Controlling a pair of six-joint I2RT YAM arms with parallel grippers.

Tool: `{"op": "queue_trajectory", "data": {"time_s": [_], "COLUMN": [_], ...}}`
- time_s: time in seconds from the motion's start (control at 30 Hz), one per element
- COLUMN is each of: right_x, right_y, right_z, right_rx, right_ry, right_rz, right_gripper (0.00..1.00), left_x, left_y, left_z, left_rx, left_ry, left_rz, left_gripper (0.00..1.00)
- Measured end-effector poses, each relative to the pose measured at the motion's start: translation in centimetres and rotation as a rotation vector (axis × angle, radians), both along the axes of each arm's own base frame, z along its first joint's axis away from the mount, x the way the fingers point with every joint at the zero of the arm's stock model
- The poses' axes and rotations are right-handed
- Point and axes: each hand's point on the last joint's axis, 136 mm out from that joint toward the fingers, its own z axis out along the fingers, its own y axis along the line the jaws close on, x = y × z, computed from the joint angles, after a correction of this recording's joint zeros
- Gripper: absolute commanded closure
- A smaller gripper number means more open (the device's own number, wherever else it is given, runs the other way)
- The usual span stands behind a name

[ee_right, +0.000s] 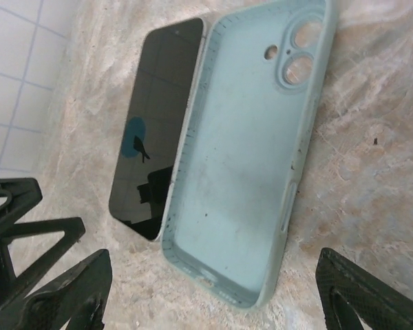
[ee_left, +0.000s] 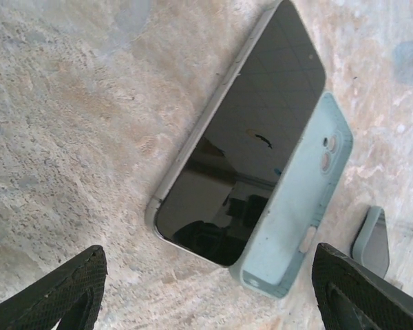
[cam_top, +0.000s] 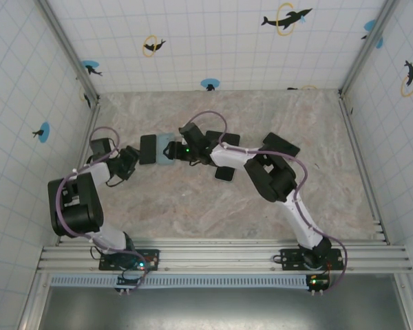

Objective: Take the phone out of the phone case

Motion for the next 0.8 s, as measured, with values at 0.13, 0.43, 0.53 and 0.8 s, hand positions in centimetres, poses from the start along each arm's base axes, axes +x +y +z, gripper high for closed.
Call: {"op": "queue_trajectory", "data": {"time_s": [0.13, 0.43, 0.53, 0.8], "right_x": [-0.3, 1.9, 3.7, 7.1], "right_y": [-2.3, -11.9, -15.7, -21.8], "right_z": [2.8, 6.4, 5.6, 3.3], "right_rx": [-0.029, -0.176, -0.251, -0.407], "right_ry": [-0.063, -0.256, -0.296, -0.373], "right_rz": [0.028, 0.095, 0.120, 0.272], "right_gripper": [0.19, 0.12, 0.06, 0.01], "left_x": [0.1, -0.7, -1.5, -2.9], "left_y": [-0.8, -4.9, -6.2, -7.8], "left_z": [1.6, 4.6, 4.5, 4.0], "left_rx": [0.011, 0.017, 0.007, -0.016], "left_ry": [-0.043, -0.125, -0.119, -0.097], "left_rz": [-0.020, -0.122, -0.146, -0.167], "left_gripper": [0.19, 0.16, 0.16, 0.15]}}
